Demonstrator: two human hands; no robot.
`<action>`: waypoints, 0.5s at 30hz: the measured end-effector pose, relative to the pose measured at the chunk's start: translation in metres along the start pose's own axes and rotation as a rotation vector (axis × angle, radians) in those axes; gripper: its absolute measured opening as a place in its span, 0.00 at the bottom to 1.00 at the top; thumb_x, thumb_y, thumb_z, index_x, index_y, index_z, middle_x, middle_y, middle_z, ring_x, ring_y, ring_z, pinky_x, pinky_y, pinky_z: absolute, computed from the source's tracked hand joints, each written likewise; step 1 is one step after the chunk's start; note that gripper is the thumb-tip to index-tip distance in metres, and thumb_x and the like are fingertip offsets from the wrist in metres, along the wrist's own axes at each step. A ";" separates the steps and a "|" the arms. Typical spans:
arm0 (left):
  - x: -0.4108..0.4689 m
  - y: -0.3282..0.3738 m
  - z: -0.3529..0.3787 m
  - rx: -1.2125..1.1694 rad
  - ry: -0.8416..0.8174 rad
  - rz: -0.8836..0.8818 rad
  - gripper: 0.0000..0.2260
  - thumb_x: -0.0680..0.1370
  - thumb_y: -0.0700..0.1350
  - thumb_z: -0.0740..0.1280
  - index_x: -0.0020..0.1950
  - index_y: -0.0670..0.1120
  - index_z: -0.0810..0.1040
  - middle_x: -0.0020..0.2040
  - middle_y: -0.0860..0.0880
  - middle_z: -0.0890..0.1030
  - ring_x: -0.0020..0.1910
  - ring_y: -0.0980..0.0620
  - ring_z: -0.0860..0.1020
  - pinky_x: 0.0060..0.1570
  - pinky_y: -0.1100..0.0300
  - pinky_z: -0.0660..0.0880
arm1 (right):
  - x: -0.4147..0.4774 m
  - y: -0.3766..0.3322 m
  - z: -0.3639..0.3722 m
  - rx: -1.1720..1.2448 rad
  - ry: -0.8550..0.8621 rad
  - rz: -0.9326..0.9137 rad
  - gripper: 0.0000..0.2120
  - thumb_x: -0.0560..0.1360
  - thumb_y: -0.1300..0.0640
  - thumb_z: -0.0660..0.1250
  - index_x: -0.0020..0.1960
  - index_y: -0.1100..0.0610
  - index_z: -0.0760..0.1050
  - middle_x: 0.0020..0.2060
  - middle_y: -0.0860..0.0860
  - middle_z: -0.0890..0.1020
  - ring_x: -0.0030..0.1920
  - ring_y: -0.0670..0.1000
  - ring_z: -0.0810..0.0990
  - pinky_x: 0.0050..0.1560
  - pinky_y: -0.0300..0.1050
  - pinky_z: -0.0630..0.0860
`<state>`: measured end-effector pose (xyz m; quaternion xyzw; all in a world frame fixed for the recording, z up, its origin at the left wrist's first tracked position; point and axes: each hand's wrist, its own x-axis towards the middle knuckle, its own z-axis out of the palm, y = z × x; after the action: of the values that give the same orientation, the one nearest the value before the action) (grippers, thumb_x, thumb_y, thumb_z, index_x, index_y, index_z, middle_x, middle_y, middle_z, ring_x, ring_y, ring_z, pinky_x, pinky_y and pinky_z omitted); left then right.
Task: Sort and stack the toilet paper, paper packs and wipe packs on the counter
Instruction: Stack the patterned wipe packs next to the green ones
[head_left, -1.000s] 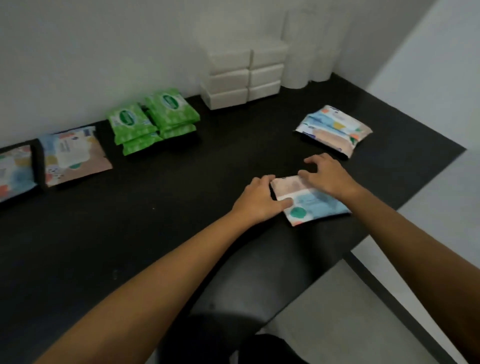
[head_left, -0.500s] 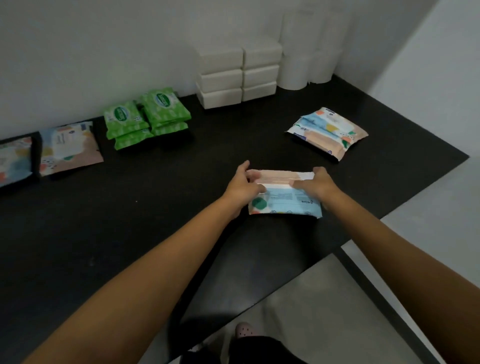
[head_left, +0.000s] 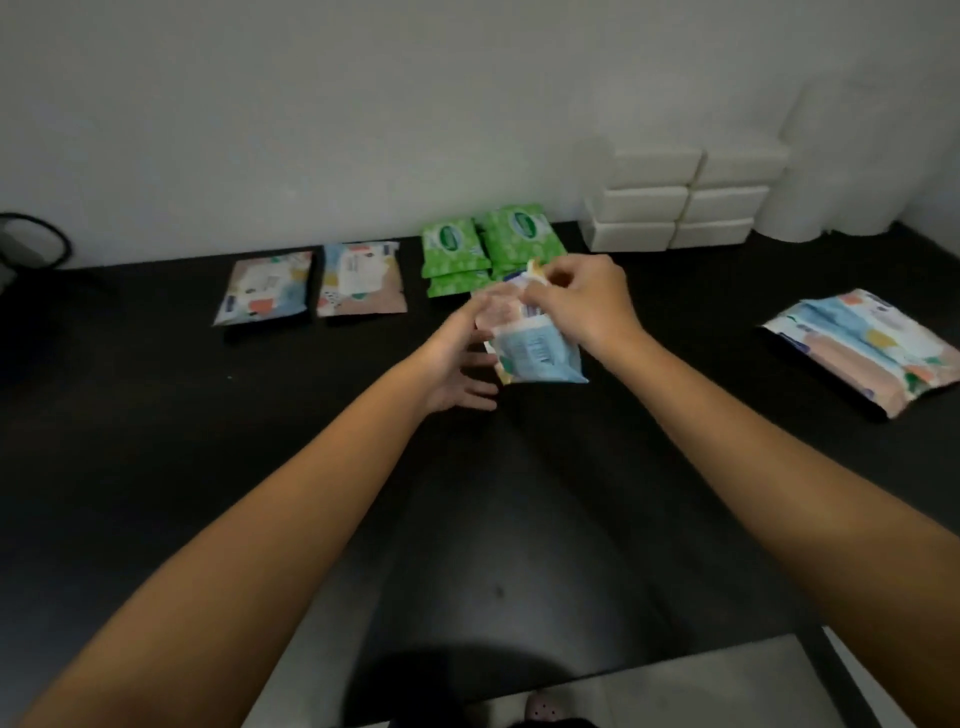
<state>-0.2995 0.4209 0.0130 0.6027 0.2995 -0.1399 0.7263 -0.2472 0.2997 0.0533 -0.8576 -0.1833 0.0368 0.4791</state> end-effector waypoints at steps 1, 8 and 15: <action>-0.005 0.006 -0.015 -0.127 -0.037 -0.013 0.31 0.75 0.64 0.56 0.70 0.45 0.66 0.65 0.38 0.71 0.62 0.34 0.73 0.53 0.43 0.74 | -0.004 -0.013 0.016 -0.048 -0.024 -0.128 0.04 0.71 0.58 0.71 0.41 0.59 0.79 0.29 0.50 0.76 0.30 0.44 0.71 0.32 0.28 0.67; -0.023 0.016 -0.109 -0.396 0.122 0.203 0.09 0.81 0.41 0.54 0.53 0.44 0.73 0.45 0.45 0.78 0.43 0.50 0.78 0.38 0.58 0.79 | 0.002 -0.046 0.112 -0.298 -0.394 -0.486 0.16 0.70 0.56 0.72 0.58 0.57 0.80 0.46 0.54 0.71 0.52 0.53 0.74 0.53 0.41 0.69; -0.008 0.016 -0.176 -0.425 0.358 0.174 0.13 0.79 0.42 0.62 0.63 0.45 0.69 0.47 0.44 0.80 0.46 0.47 0.80 0.47 0.47 0.78 | 0.042 -0.048 0.148 0.010 -0.360 0.030 0.26 0.76 0.52 0.65 0.71 0.58 0.65 0.67 0.57 0.70 0.65 0.55 0.71 0.67 0.49 0.69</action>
<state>-0.3443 0.5924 0.0140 0.4756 0.3927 0.0973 0.7811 -0.2566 0.4566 0.0183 -0.8373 -0.2532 0.1979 0.4423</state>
